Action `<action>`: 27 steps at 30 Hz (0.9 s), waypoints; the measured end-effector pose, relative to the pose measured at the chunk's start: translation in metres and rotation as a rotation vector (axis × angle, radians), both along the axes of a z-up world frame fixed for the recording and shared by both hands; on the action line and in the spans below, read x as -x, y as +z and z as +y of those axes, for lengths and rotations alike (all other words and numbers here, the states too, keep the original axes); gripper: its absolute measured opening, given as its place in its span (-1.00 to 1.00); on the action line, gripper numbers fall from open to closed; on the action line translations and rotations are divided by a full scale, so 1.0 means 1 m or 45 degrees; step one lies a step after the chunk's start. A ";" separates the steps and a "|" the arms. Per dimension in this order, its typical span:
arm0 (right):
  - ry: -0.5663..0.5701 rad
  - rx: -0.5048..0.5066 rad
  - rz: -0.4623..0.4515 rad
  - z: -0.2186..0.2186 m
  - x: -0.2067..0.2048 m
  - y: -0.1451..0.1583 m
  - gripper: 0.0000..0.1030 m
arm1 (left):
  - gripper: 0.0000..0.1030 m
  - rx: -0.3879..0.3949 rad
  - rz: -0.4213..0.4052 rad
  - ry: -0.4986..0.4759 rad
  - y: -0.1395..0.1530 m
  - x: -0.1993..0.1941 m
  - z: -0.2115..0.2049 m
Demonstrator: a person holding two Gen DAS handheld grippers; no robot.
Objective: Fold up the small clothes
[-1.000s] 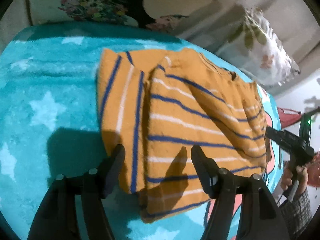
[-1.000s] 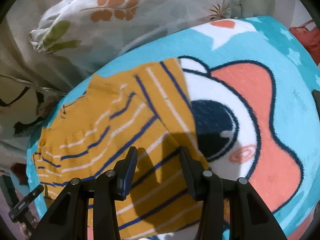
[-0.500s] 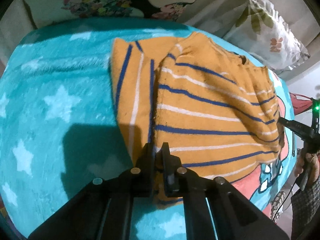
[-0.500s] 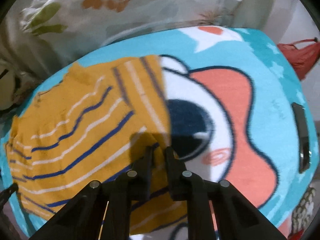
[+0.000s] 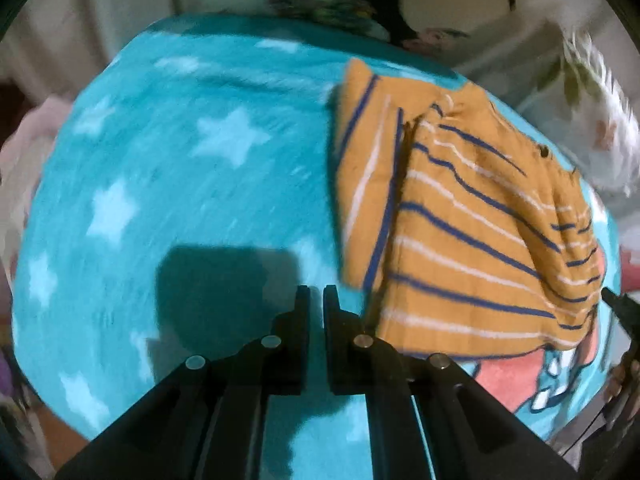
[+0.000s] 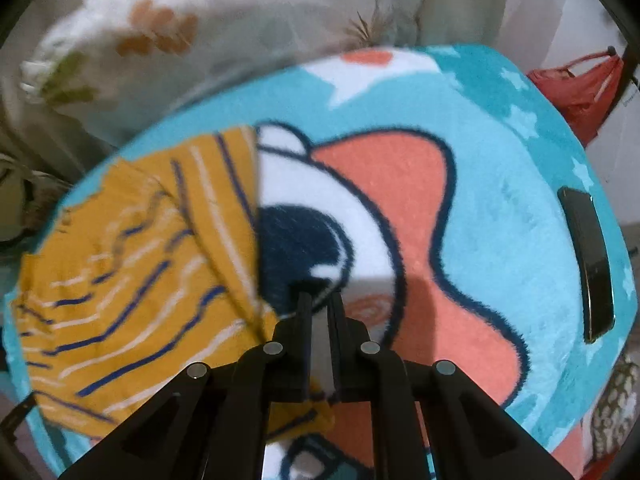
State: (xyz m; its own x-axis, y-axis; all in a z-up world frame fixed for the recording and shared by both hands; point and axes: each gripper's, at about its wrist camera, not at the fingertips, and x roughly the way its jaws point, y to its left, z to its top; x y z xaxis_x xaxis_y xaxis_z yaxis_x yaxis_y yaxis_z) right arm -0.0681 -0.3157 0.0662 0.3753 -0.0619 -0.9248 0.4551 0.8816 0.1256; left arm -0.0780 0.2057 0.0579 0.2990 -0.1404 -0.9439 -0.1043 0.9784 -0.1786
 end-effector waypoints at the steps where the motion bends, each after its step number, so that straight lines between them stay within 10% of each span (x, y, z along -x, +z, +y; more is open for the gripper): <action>1: 0.023 -0.009 -0.024 0.004 0.001 0.006 -0.82 | -0.88 0.010 -0.019 0.016 0.004 0.007 0.003; 12: 0.677 -0.175 -0.139 0.169 -0.033 0.027 -0.82 | 0.11 -0.202 -0.274 0.123 0.072 0.099 -0.023; 17: 0.743 -0.107 0.011 0.200 -0.064 -0.017 -0.82 | 0.47 -0.319 -0.364 0.209 0.101 0.123 -0.029; 27: 0.763 -0.058 -0.200 0.173 -0.009 0.047 -0.53 | 0.65 -0.376 -0.414 0.257 0.125 0.137 -0.050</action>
